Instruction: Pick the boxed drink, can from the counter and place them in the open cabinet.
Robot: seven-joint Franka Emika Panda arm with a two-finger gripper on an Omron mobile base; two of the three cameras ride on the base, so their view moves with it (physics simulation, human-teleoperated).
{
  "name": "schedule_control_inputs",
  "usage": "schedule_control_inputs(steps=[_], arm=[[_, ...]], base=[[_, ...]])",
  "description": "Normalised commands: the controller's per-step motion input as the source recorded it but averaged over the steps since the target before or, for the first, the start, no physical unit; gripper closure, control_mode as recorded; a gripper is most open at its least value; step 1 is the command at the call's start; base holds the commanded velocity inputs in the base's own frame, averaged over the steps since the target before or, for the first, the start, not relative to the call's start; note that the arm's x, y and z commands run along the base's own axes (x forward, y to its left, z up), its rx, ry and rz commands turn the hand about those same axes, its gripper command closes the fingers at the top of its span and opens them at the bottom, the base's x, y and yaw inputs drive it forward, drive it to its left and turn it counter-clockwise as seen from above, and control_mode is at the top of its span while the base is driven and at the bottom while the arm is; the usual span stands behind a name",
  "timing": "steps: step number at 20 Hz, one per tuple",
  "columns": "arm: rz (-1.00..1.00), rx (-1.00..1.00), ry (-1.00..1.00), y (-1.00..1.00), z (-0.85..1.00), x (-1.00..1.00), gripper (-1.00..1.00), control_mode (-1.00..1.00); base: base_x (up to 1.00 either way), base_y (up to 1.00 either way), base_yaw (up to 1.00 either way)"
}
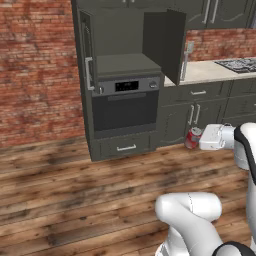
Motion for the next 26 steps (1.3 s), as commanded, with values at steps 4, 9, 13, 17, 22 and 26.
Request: schedule_control_inputs(steps=[4, 9, 13, 17, 22, 26], arm=[[0.0, 0.0, 0.0, 0.0, 0.0, 0.0, 1.0, 1.0], [0.0, 0.0, 0.0, 0.0, 0.0, 0.0, 1.0, 1.0], [0.0, 0.0, 0.0, 0.0, 0.0, 0.0, 1.0, 1.0], [0.0, 0.0, 0.0, 0.0, 0.0, 0.0, 1.0, 1.0], [0.0, 0.0, 0.0, 0.0, 0.0, 0.0, 1.0, 1.0], [0.0, 0.0, 0.0, 0.0, 0.0, 0.0, 1.0, 1.0]], base=[[1.0, 0.34, -0.02], [1.0, 0.36, 0.0], [1.0, 0.32, 0.0], [1.0, 0.28, 0.0], [1.0, 0.0, 0.0], [1.0, -0.01, 0.0]])
